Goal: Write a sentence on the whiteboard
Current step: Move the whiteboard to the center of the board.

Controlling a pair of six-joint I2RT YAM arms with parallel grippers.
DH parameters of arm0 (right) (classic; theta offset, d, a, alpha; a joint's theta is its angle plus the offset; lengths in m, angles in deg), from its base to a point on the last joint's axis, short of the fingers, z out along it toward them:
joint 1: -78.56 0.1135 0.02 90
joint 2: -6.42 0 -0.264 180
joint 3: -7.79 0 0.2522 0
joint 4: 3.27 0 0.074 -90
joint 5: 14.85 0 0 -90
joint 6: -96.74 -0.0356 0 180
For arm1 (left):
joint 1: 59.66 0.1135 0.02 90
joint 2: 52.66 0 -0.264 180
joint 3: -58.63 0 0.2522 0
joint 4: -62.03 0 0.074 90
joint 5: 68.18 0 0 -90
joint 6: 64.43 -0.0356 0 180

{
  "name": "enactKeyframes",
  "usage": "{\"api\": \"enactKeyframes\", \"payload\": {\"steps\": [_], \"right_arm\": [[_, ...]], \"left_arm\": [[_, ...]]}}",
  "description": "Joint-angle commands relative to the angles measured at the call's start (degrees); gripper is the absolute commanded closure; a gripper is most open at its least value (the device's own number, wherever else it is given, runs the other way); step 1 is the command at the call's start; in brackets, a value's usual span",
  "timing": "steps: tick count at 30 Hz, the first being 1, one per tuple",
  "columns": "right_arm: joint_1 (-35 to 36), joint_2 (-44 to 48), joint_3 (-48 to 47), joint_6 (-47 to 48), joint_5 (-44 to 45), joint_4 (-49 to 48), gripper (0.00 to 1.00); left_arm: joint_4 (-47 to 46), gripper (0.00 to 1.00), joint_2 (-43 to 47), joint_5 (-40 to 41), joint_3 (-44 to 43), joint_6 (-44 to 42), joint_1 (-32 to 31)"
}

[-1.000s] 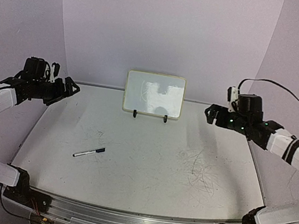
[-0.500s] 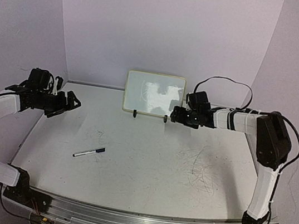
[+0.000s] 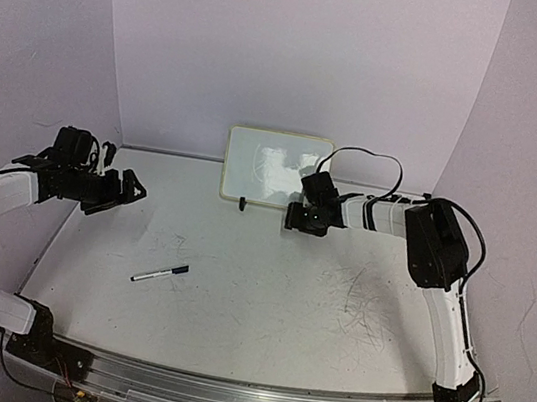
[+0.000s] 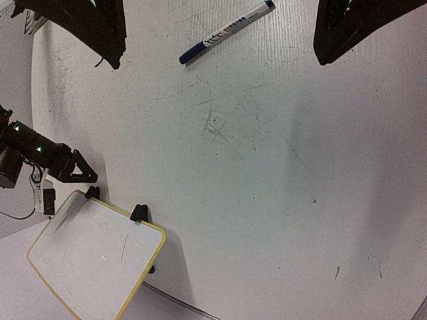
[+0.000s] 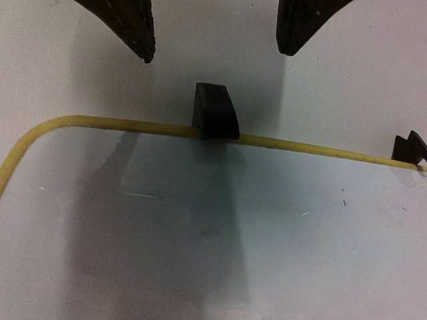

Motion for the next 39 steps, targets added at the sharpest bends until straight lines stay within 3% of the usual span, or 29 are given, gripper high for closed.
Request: {"api": "enactKeyframes", "payload": {"steps": [1,12,18,26,33,39], "right_arm": [[0.16,-3.29,-6.75,2.08,2.8,3.21,0.4],[0.15,-11.2,-17.73,5.14,4.98,6.44,0.5],[0.16,-12.9,-21.63,5.92,6.74,8.78,0.7],[0.2,-9.67,-18.02,7.49,9.85,9.37,0.98],[0.21,0.96,-3.89,11.62,7.8,5.26,1.0],[0.15,21.61,25.27,13.15,8.61,-3.78,1.0]], "left_arm": [[-1.64,0.01,1.32,-0.35,-0.38,-1.03,-0.29],[-1.87,0.01,1.05,0.02,-1.03,-1.27,-0.41],[-1.86,0.01,1.91,0.07,0.0,-1.1,-0.44],[-1.86,0.01,1.85,-0.16,-0.35,-0.58,-0.5],[-1.89,0.01,0.5,-0.95,-2.26,-0.25,-1.03],[-1.9,0.01,-1.43,-0.56,-5.27,-1.94,-1.59]]}}
